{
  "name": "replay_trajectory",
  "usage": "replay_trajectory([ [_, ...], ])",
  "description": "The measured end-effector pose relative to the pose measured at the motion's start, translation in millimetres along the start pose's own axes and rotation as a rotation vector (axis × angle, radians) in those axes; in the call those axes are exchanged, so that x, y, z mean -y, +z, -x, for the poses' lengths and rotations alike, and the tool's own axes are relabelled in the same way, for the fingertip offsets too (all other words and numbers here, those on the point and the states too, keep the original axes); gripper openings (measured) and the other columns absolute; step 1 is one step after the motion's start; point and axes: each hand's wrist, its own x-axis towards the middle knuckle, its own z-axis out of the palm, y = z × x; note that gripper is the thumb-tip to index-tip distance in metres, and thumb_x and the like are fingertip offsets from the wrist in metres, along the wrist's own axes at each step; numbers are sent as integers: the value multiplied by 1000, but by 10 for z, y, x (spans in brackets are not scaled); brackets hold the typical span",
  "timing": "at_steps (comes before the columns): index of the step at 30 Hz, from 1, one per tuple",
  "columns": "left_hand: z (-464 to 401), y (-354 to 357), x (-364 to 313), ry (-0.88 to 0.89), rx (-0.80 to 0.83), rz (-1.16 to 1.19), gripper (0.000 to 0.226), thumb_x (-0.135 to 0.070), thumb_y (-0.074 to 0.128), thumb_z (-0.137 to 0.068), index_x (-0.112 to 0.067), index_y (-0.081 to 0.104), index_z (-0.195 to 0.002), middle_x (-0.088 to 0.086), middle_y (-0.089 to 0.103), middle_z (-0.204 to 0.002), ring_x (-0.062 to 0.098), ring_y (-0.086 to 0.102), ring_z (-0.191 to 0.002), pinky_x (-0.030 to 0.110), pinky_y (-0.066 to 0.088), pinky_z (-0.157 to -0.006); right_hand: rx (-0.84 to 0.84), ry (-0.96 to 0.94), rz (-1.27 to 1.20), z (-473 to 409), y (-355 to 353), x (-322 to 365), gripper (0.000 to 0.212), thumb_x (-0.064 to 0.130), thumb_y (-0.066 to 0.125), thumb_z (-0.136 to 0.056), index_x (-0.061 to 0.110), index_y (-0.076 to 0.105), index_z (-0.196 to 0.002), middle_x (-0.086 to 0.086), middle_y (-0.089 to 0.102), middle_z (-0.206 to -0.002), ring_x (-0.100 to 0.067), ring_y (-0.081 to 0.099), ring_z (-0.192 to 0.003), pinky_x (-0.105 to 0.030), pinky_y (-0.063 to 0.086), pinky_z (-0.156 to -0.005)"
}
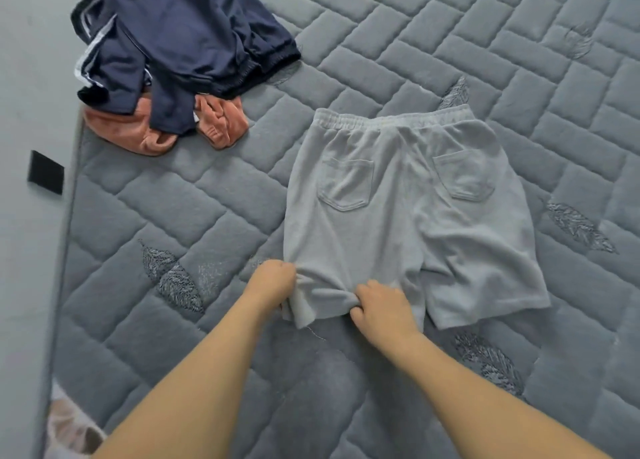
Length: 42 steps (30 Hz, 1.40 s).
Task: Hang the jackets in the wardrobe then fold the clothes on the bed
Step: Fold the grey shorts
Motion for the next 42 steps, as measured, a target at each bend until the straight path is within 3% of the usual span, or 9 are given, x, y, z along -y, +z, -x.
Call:
replay_trajectory([
  [5,417,-97,564,-269,331,-192,30,-13,45,-98,5,65,-113,9,68,-77,18,62,-51,20,51,-51,531,36,292,214,-228,155,37,27,45,-92,15,55,-125,-8,56,-133,-28,53,-121,-40,37,-99],
  [9,279,-343,457,-103,269,-474,29,-6,52,-93,-1,66,-118,16,65,-121,30,62,-110,33,46,-93,548,16,73,307,-146,397,58,44,48,-91,11,40,-138,-11,45,-140,-30,46,-127,-41,36,-103],
  [14,-350,-489,-161,35,-3,220,13,-3,44,-87,-12,52,-90,16,50,-83,23,43,-75,37,34,-61,502,236,-359,-11,69,871,85,78,46,-78,10,55,-127,-8,58,-130,-30,56,-119,-37,43,-88],
  [19,-666,-260,-730,91,33,356,18,-31,55,-94,-16,50,-103,6,52,-81,20,50,-65,24,41,-50,408,122,-110,-312,212,878,35,24,55,-88,12,60,-121,-7,58,-126,-28,57,-117,-35,49,-87],
  [26,-532,-203,-1632,69,-97,471,21,-8,41,-94,-10,49,-75,10,52,-60,16,49,-39,23,43,-42,647,255,-847,-196,-467,-310,14,1,46,-74,11,52,-83,-7,44,-75,-20,41,-59,-28,36,-56],
  [31,-325,108,-2867,223,-127,535,19,-9,41,-90,-14,49,-73,9,51,-52,16,48,-31,22,41,-44,393,450,-1059,-128,-1132,-1568,25,-7,42,-64,8,55,-79,-14,48,-80,-28,47,-72,-33,37,-63],
  [34,-234,732,-3575,415,-2,460,21,-7,39,-92,-18,50,-78,6,62,-62,15,57,-47,20,40,-43,240,570,-913,-90,-1213,-2365,17,-5,44,-76,9,55,-79,-14,52,-76,-27,51,-62,-22,37,-50],
  [37,-247,1435,-3789,515,125,329,23,-7,47,-95,-16,58,-113,6,68,-102,16,64,-76,27,53,-61,226,581,-615,-61,-955,-2970,29,5,45,-92,-1,59,-116,-20,59,-121,-34,58,-111,-31,46,-80],
  [42,-135,2002,-2945,650,-317,-23,47,-6,53,-85,-10,52,-132,9,52,-133,30,45,-123,33,28,-110,31,729,-527,97,-502,-3044,39,29,50,-88,13,52,-123,-10,34,-136,-33,32,-126,-40,35,-101],
])
